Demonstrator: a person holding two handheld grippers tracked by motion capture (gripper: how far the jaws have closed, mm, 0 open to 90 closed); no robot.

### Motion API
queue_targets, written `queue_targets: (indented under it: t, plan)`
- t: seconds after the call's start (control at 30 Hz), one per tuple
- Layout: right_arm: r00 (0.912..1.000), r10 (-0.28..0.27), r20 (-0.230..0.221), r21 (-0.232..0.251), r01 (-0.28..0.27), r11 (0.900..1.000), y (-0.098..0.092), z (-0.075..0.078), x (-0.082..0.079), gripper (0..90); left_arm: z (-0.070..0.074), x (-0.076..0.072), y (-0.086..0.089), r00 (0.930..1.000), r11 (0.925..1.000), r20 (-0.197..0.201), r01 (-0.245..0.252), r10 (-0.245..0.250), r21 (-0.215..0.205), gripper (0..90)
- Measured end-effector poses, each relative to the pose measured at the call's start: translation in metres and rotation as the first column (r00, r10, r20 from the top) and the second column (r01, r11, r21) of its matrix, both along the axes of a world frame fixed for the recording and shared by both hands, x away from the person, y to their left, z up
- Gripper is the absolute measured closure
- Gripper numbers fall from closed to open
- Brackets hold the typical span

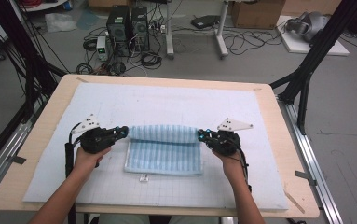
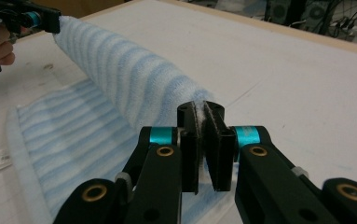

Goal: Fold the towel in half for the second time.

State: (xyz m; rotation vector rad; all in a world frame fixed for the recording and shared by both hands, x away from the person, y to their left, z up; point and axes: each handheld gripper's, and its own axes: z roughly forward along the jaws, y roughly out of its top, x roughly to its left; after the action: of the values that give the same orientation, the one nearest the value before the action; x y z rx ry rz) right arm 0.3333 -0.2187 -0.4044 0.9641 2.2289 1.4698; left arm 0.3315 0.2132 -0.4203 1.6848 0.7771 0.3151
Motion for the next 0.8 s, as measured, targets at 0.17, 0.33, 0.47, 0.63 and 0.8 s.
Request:
queue_targets:
  t: [0.17, 0.33, 0.47, 0.63, 0.8]
  plan:
    - [0.9998, 0.02, 0.0, -0.011, -0.02, 1.0, 0.0, -0.005, -0.014, 84.9, -0.003, -0.011, 0.001, 0.9999, 0.9998, 0.001, 0.017, -0.017, 0.003, 85.4]
    - [0.9996, 0.029, 0.003, 0.01, -0.029, 1.0, -0.004, -0.013, -0.03, 84.8, -0.008, -0.02, 0.002, 0.9994, 0.9993, -0.013, 0.032, -0.032, 0.018, 85.2]
    - [0.9989, 0.046, 0.003, -0.004, -0.046, 0.999, -0.005, -0.015, -0.036, 84.5, -0.011, -0.028, 0.002, 0.9986, 0.9985, -0.025, 0.048, -0.047, 0.027, 85.2]
    - [0.9976, 0.068, -0.014, -0.019, -0.068, 0.998, -0.005, -0.019, -0.045, 84.6, -0.014, -0.037, 0.002, 0.9962, 0.9959, -0.045, 0.077, -0.075, 0.048, 85.3]
    - [0.9962, 0.084, -0.026, -0.041, -0.085, 0.996, -0.007, -0.021, -0.052, 84.3, -0.018, -0.044, 0.003, 0.9921, 0.993, -0.075, 0.104, -0.1, 0.055, 83.9]
